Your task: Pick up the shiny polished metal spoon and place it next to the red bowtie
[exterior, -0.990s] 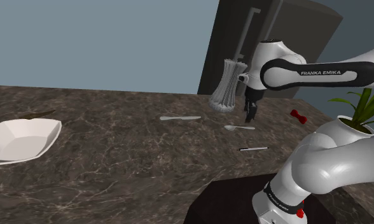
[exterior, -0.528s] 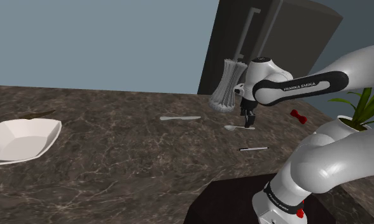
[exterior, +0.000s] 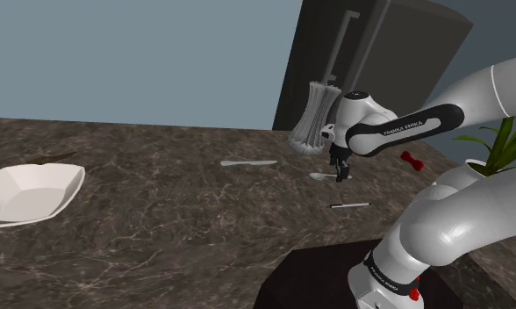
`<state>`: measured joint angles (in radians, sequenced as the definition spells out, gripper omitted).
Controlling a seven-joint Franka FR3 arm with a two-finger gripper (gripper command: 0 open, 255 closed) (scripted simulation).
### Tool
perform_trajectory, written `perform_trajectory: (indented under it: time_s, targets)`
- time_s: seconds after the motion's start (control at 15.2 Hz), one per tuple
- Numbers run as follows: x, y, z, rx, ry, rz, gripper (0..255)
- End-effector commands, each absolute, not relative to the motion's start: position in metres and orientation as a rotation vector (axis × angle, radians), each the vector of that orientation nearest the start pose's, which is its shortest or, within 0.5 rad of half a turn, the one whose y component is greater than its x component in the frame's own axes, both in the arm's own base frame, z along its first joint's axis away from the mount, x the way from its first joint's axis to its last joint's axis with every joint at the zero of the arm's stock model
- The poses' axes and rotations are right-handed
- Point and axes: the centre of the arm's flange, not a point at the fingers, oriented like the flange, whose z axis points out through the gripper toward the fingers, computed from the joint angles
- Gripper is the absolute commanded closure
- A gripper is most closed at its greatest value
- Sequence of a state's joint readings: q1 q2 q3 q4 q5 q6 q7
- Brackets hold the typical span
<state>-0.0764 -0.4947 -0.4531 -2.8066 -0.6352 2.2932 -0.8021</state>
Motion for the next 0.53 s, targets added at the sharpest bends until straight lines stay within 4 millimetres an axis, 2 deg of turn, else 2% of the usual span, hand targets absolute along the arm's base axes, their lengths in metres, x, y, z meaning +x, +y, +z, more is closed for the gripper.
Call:
perform_trajectory:
  time_s: [0.0, 0.4, 0.46]
  targets:
    - [0.3045, -0.1741, 0.3242, -3.090, -1.233, 0.273, 0]
    - [0.3046, -0.1741, 0.3243, -3.090, -1.233, 0.273, 0]
    - [0.3046, -0.1741, 0.3243, -3.090, -1.233, 0.273, 255]
